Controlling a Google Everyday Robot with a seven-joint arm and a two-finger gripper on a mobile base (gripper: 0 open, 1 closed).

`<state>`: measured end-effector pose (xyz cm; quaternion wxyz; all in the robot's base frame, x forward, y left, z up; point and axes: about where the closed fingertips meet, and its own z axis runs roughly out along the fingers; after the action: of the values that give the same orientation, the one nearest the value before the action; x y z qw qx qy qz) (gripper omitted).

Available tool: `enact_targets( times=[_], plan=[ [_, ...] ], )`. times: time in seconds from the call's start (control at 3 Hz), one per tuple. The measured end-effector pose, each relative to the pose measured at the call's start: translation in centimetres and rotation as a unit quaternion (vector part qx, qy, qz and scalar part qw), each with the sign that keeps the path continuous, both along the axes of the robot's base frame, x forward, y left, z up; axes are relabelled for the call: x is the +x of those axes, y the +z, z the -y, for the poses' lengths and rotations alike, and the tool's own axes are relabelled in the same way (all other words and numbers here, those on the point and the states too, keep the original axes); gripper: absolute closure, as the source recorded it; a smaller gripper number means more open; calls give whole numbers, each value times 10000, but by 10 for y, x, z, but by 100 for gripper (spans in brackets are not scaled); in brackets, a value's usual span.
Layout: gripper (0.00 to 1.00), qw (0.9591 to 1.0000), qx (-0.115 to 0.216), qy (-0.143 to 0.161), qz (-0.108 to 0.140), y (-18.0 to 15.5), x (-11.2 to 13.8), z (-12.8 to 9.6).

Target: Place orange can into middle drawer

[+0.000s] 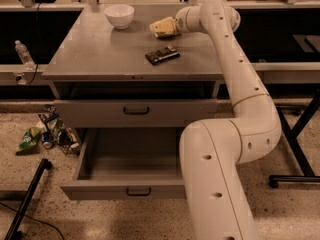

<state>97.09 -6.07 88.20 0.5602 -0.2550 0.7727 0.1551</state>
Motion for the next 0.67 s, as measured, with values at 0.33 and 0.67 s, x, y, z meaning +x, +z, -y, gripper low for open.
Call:
enact_targets(
  times=[0.33,0.67],
  plan=[
    [0,9999,-51,-49,-143,-8,1,-3],
    [0,9998,-71,-25,-176,-9,0,-10]
  ],
)
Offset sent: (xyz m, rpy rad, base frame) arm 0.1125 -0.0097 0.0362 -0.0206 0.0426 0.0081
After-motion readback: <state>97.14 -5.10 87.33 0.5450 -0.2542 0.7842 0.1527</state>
